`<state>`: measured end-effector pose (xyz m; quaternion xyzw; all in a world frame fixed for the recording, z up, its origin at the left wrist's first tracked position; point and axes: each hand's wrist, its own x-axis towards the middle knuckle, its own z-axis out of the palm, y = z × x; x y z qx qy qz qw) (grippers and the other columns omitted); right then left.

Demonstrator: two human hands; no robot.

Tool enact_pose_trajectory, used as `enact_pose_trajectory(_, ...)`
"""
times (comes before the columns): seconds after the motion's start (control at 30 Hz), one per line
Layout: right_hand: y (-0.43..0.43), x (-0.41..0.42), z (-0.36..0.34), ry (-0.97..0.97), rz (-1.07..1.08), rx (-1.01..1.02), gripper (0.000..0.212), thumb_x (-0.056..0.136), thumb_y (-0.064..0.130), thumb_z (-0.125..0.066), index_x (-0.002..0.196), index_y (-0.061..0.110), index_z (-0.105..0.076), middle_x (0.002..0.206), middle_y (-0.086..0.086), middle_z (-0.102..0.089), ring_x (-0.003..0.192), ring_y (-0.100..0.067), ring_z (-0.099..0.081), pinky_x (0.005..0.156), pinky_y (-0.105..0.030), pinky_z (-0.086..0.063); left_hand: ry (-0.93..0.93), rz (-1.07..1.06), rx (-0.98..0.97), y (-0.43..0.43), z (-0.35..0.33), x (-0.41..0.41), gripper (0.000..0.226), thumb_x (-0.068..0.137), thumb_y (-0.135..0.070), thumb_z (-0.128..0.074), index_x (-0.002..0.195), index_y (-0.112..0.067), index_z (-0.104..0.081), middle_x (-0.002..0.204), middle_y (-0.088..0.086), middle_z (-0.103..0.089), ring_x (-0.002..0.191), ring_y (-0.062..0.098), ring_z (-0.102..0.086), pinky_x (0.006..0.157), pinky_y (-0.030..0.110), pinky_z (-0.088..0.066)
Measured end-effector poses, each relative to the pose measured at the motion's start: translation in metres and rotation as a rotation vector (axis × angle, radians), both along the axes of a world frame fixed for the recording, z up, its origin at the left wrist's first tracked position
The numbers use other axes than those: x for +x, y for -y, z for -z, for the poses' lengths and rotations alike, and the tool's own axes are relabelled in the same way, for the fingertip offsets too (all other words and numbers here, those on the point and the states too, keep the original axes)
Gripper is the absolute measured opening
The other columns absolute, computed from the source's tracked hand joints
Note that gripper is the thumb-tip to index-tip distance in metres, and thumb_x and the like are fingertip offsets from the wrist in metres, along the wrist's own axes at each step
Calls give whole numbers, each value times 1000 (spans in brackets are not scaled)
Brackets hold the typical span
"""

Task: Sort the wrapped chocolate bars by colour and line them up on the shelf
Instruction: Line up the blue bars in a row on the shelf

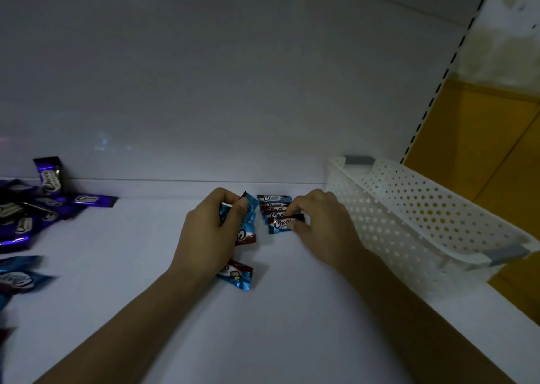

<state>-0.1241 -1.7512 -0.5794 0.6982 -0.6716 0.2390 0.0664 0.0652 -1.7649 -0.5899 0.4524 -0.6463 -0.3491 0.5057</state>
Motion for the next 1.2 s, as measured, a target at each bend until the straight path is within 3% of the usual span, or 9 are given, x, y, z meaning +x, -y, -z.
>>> enact_pose_trajectory(0.4, 4, 0, 6, 34, -27, -82, 18, 92, 24, -58, 104, 17, -68, 103, -5, -60, 98, -23, -52, 87, -39, -42, -33, -10, -21, 1, 1, 1, 15, 96, -33, -52, 85, -25, -60, 75, -5, -71, 59, 2, -66, 50, 13, -48)
enact_pose_trajectory(0.47, -2, 7, 0, 252, -110, -98, 27, 93, 37, -54, 92, 14, -68, 88, -3, -64, 85, -18, -58, 78, -37, -47, -55, -46, -25, 2, 1, 1, 16, 96, -31, -52, 85, -23, -60, 74, -5, -70, 59, 1, -65, 49, 10, -46)
enact_pose_trajectory(0.53, -14, 23, -11, 578, -269, 85, 60, 80, 68, -49, 83, 12, -67, 75, -4, -66, 71, -15, -62, 68, -33, -52, -98, -115, -35, 4, 1, 3, 16, 97, -30, -52, 85, -22, -59, 75, -5, -69, 61, 1, -65, 51, 11, -46)
enact_pose_trajectory(0.6, -23, 41, -10, 710, -402, 310, 67, 65, 76, -56, 84, 13, -70, 78, -7, -68, 71, -18, -65, 66, -34, -54, -193, -185, -35, 6, 0, 4, 15, 97, -29, -52, 84, -25, -58, 80, -3, -69, 68, 4, -65, 58, 15, -49)
enact_pose_trajectory(0.7, -30, 65, -1, 604, -536, 339, 29, 74, 48, -70, 76, 20, -69, 69, -7, -65, 60, -11, -58, 55, -25, -46, -336, -231, 24, 7, 0, 6, 13, 98, -30, -51, 86, -27, -57, 88, 5, -71, 77, 17, -69, 58, 26, -48)
enact_pose_trajectory(0.77, -30, 67, 0, 721, -533, 335, 12, 85, 24, -68, 73, 21, -67, 67, -4, -66, 60, -9, -61, 55, -20, -49, -387, -223, 59, 7, -1, 6, 11, 98, -29, -52, 88, -26, -58, 91, 7, -71, 78, 18, -70, 59, 28, -50)
enact_pose_trajectory(0.87, -28, 57, -9, 958, -454, 364, 9, 88, 13, -63, 82, 12, -68, 71, 3, -72, 61, -7, -66, 53, -14, -48, -408, -216, 92, 9, -1, 8, 12, 98, -30, -51, 89, -26, -57, 87, 7, -70, 63, 12, -68, 50, 23, -50)
enact_pose_trajectory(1.0, -22, 41, -24, 1139, -286, 217, 4, 85, 2, -63, 82, 0, -62, 71, -2, -73, 63, -9, -69, 57, -16, -54, -312, -187, 95, 10, 2, 8, 14, 98, -31, -50, 88, -24, -58, 71, 7, -66, 37, 4, -50, 35, 18, -37)
enact_pose_trajectory(1.2, -21, 14, -35, 1171, -138, 140, 20, 86, -4, -61, 102, 7, -63, 89, -13, -70, 69, -14, -71, 59, -19, -54, -245, -112, 91, 7, 1, 5, 15, 97, -30, -54, 88, -19, -60, 66, 3, -67, 37, 6, -49, 34, 19, -38)
